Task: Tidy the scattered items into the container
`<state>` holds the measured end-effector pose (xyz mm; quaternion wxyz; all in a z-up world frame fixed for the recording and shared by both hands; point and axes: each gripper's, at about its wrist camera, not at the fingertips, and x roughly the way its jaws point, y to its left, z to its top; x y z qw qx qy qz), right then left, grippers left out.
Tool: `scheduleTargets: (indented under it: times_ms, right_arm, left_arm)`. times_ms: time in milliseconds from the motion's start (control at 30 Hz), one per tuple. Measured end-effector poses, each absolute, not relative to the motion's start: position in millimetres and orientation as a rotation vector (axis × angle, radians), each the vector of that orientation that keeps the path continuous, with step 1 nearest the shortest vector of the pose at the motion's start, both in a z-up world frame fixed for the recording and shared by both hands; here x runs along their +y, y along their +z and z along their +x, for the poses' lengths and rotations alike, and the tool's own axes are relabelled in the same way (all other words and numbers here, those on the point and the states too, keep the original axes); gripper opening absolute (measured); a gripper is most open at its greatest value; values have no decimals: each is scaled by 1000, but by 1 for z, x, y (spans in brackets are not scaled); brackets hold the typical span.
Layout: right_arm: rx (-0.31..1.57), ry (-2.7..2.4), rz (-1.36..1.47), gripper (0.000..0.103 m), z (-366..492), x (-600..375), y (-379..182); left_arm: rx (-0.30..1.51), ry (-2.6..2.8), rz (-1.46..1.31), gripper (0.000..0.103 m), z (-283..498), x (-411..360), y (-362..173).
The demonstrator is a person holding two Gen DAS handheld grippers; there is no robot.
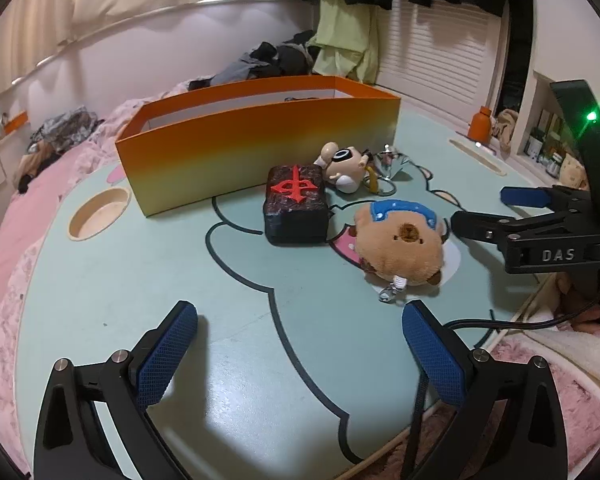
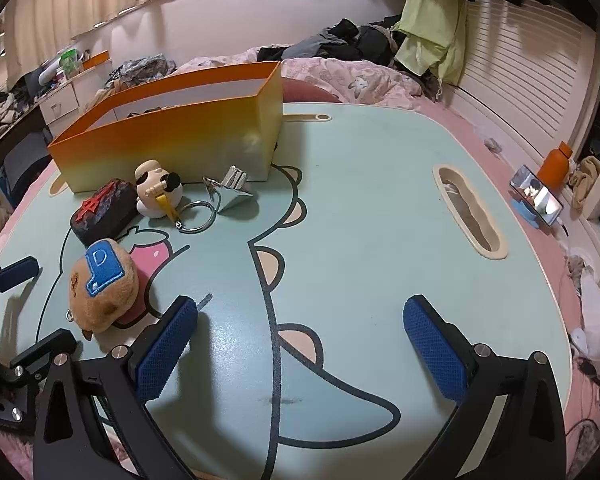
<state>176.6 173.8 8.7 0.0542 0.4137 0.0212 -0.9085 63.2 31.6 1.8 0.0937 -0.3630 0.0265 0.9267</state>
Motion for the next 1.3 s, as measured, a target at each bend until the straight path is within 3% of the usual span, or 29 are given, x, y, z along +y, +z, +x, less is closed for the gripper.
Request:
scheduleTargets:
  times_ms: [133, 267, 500, 733, 767, 800, 833, 1100, 1233, 1267, 1300]
  right_arm:
    - [41, -2770, 1252, 103, 177, 177, 10]
    - [-6, -2777, 1232, 103, 178, 182, 11]
    - [-174, -2784, 1179, 103, 181, 199, 16]
    - [-195, -2779, 1170, 103, 180, 199, 17]
    - [-196, -2778, 1169, 103, 180, 199, 17]
    - [-198, -2777, 1168, 103, 180, 199, 17]
    - [-201, -2777, 1167, 103, 180, 199, 17]
    - [-203, -2776, 1166, 103, 181, 198, 17]
    - [-195, -2754, 1178, 103, 177, 198, 17]
    - [-196, -2747, 1177, 103, 175, 198, 18]
    - [-193, -2747, 1167, 103, 172, 197, 21]
  left_arm:
    - [80, 2736, -973, 91, 71, 34, 11]
    - [123, 2668, -936, 74, 69, 45, 17]
    - [134, 2587, -900, 66, 47, 66, 33]
    - [183, 2549, -938, 65, 20, 85, 32]
    - [195, 2545, -936, 59, 20, 88, 32]
    - [209, 2535, -937, 46, 19, 92, 31]
    - [223, 2522, -944, 42, 18, 95, 30]
    - [257, 2492, -989, 41, 14, 97, 21]
    - [341, 2507, -1020, 50, 17, 101, 13]
    - [329, 2508, -1017, 49, 18, 99, 13]
    - [310, 2503, -1021, 39, 19, 97, 12]
